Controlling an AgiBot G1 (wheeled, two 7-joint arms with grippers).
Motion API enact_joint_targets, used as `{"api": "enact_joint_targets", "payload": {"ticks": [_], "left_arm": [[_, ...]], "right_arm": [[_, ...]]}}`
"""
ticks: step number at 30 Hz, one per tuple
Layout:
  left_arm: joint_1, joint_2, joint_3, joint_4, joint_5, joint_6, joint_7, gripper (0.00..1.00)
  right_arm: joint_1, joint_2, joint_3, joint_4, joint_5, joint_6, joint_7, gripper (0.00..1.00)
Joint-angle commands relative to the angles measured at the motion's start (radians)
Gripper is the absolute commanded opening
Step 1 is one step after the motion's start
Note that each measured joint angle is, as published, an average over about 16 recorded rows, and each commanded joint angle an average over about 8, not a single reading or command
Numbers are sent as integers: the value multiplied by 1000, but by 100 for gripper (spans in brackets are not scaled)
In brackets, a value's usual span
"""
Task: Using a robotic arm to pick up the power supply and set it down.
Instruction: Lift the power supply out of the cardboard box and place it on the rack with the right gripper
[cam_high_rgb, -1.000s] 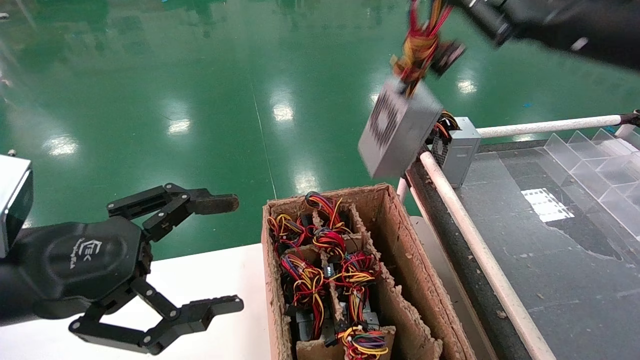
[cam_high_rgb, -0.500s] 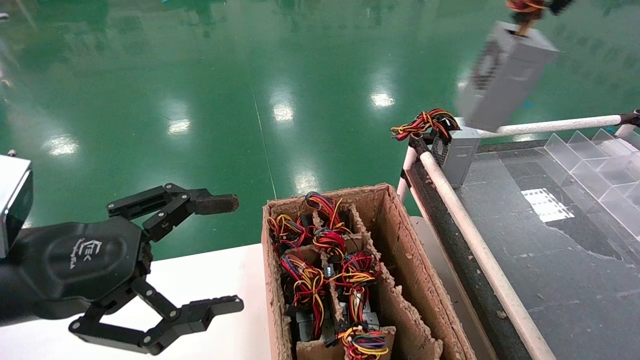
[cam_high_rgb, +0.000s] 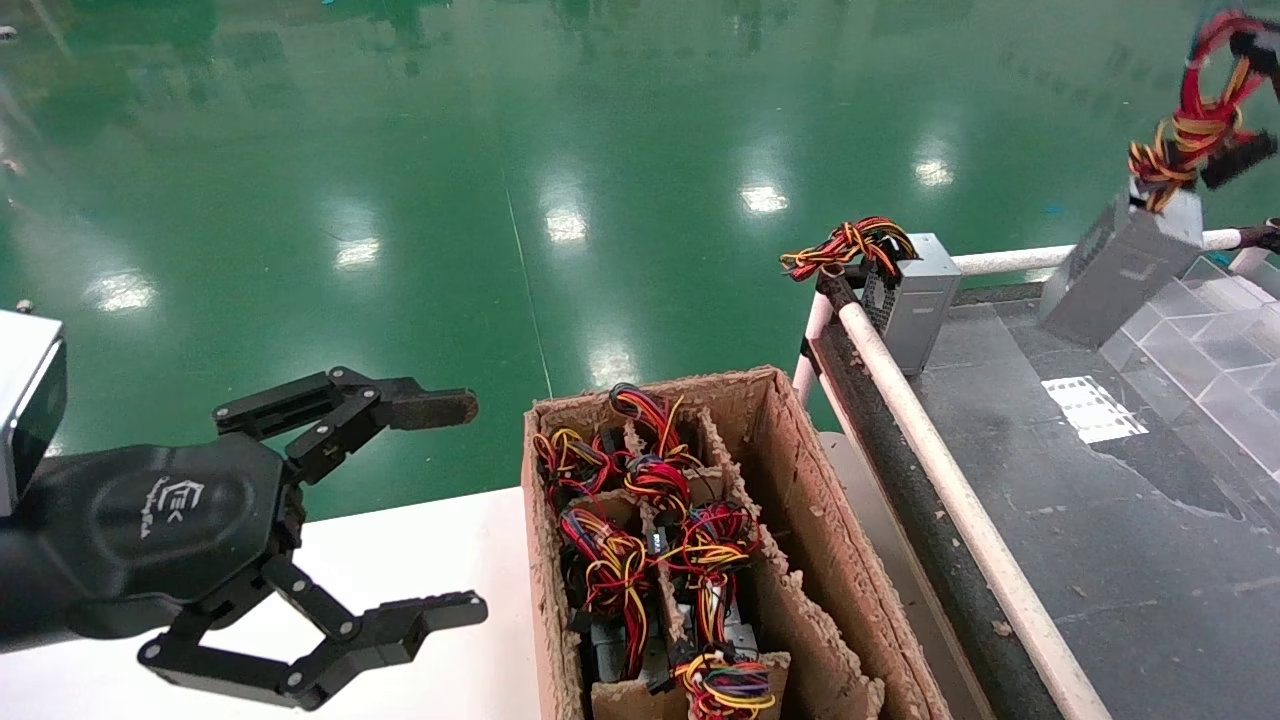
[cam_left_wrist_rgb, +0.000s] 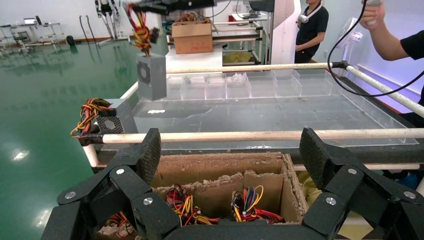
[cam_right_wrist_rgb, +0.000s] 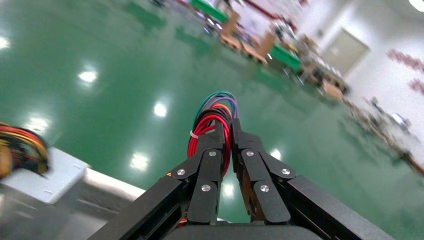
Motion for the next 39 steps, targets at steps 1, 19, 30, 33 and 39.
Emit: {"api": "enact_joint_targets", "payload": {"ticks": [1,19,30,33,39], "left_arm": [[0,0,0,0,0,0,0,100],[0,0,0,0,0,0,0,100],[0,0,0,0,0,0,0,100],[0,0,0,0,0,0,0,100],[0,0,0,0,0,0,0,100]], "right_arm": [[-12,-9,-2,-15,-3,56,3,0],[-85,-154,-11,11,-17,110,31,0],[-87,-215,-22,19,-34,141,36,61],[-89,-216,-26,17,-40,147,37,95],[-92,-210,-34,18,-50,139,38,100]]}}
